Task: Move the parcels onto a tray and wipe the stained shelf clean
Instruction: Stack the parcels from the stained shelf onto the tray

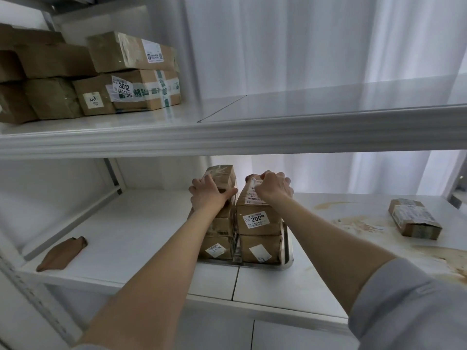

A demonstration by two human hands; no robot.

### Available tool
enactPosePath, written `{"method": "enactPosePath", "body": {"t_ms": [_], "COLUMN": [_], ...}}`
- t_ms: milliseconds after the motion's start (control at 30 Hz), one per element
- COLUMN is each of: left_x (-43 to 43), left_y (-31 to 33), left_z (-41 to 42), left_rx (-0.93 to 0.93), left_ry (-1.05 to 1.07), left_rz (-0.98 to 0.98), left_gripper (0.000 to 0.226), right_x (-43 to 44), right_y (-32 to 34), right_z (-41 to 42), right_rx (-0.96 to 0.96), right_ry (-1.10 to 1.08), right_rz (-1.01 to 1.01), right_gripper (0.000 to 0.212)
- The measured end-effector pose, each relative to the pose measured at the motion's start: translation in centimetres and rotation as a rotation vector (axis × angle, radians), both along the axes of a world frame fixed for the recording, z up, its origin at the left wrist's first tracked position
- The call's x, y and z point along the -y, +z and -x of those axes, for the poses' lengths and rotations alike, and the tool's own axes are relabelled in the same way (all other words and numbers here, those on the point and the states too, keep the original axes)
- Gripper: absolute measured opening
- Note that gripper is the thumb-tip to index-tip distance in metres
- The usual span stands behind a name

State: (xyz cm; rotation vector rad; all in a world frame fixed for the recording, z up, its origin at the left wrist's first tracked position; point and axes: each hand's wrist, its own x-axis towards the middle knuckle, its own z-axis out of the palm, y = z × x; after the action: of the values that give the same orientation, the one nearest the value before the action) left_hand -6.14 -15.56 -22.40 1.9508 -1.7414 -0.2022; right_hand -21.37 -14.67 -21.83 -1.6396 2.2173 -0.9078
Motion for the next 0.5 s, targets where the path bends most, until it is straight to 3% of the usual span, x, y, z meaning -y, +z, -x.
{"method": "enactPosePath", "body": {"t_ms": [200,333,500], "left_x": [0.2,0.3,-0.1], "left_y": [1.3,2.6,3.0], "left_z": [0.8,2.3,7.5], "left_rx": [0.052,0.046,0.108], "left_ry": [0.044,-0.123,-0.331], "left_rz": [0.028,0.209,0.263], "left_gripper": [0.074,0.047,0.039], "right_x": [-0.1,-0.3,-1.7], "right_y": [-0.6,-0.6,-0.7], "right_z": [0.6,1.6,4.6], "right_rx": [-0.019,-0.007,0.014], "right_ry": [-0.032,-0.067,-0.150], "right_rz": [-0.025,0.013,0.085], "right_gripper": [0.044,0.042,0.044]}}
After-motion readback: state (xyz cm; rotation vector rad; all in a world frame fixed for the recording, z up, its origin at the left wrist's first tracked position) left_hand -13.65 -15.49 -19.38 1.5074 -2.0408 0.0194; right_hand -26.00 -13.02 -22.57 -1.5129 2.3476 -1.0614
